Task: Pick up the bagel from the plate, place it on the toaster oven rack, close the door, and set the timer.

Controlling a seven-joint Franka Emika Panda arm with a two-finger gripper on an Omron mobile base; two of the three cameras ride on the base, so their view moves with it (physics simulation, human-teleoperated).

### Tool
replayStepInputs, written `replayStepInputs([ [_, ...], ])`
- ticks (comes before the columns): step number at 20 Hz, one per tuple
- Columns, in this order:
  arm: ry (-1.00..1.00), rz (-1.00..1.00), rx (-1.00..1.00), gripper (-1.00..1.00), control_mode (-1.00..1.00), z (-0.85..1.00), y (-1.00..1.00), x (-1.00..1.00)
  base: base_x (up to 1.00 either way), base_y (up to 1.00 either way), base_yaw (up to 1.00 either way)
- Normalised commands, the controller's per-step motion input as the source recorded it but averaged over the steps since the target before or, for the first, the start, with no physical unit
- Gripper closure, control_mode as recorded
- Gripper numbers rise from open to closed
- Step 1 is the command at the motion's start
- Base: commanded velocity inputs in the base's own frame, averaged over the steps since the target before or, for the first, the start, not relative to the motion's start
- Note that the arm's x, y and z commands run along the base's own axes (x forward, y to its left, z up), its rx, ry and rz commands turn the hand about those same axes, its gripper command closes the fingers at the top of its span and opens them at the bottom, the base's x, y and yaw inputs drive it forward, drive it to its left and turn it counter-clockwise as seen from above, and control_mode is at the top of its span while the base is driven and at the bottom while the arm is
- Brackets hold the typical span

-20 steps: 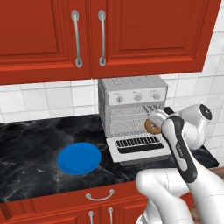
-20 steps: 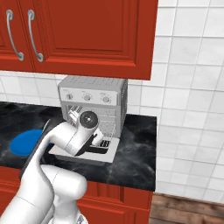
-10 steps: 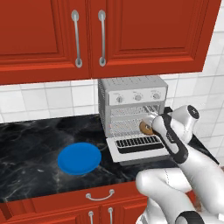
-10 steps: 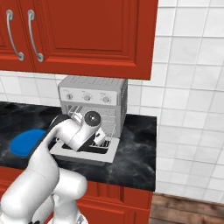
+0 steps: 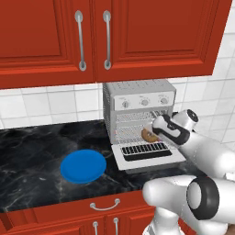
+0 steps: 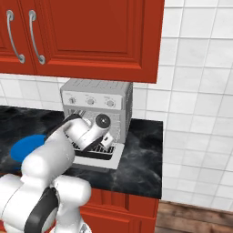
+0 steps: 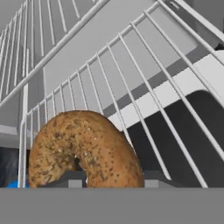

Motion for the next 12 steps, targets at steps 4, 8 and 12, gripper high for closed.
replayStepInputs([
  [4,0.0,0.09,0.0,1.0,-1.0,-0.31,0.0,0.28,0.0,0.0,0.0],
  [8,0.0,0.08,0.0,1.0,-1.0,-0.34,0.0,0.18,0.0,0.0,0.0],
  [12,0.0,0.06,0.0,-1.0,-1.0,-0.44,0.0,0.02,0.0,0.0,0.0],
])
